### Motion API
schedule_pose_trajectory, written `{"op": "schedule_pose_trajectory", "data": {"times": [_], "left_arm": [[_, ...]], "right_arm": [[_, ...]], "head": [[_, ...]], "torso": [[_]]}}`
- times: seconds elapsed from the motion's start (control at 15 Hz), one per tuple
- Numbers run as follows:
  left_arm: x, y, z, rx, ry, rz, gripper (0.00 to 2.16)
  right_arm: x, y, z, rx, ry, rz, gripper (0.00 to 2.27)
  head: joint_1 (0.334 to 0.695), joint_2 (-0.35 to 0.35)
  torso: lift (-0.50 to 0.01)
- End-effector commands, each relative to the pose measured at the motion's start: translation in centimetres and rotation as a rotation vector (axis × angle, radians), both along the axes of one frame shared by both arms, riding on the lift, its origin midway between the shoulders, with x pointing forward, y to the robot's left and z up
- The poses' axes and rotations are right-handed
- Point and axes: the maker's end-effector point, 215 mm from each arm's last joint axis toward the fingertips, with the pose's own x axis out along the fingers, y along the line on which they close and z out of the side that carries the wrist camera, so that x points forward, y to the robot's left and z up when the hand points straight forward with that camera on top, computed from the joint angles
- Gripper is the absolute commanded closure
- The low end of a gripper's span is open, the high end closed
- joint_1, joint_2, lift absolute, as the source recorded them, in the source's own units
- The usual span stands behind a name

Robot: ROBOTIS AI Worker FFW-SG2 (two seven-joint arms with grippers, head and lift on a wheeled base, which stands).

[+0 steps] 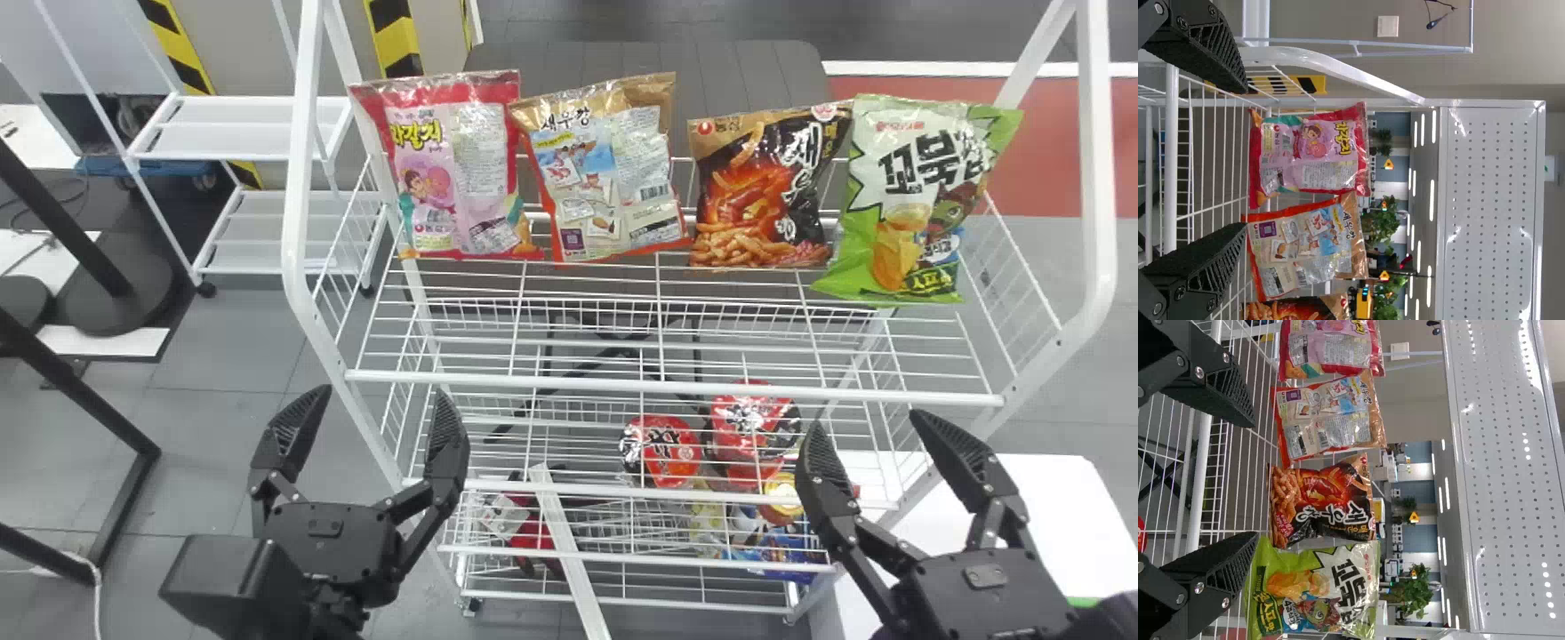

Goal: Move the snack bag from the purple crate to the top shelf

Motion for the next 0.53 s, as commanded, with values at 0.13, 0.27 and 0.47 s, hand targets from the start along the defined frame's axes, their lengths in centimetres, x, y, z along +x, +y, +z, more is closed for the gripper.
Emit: {"op": "schedule_pose_trajectory", "data": {"times": [0.13, 0.27, 0.47], "left_arm": [[-0.10, -0.08, 0.02, -0.004, -0.002, 0.000, 0.10], [-0.14, 0.00, 0.07, -0.004, -0.004, 0.001, 0.10], [-0.16, -0.12, 0.06, -0.006, -0.003, -0.001, 0.10]], "right_arm": [[-0.09, -0.04, 0.44, 0.004, -0.015, -0.002, 0.30], [-0.11, 0.04, 0.44, 0.004, -0.015, -0.001, 0.30], [-0.08, -0.03, 0.62, 0.002, -0.019, -0.001, 0.30]], "head": [[0.695, 0.028], [0.695, 0.027], [0.695, 0.028]], "torso": [[0.000], [0.000], [0.000]]}}
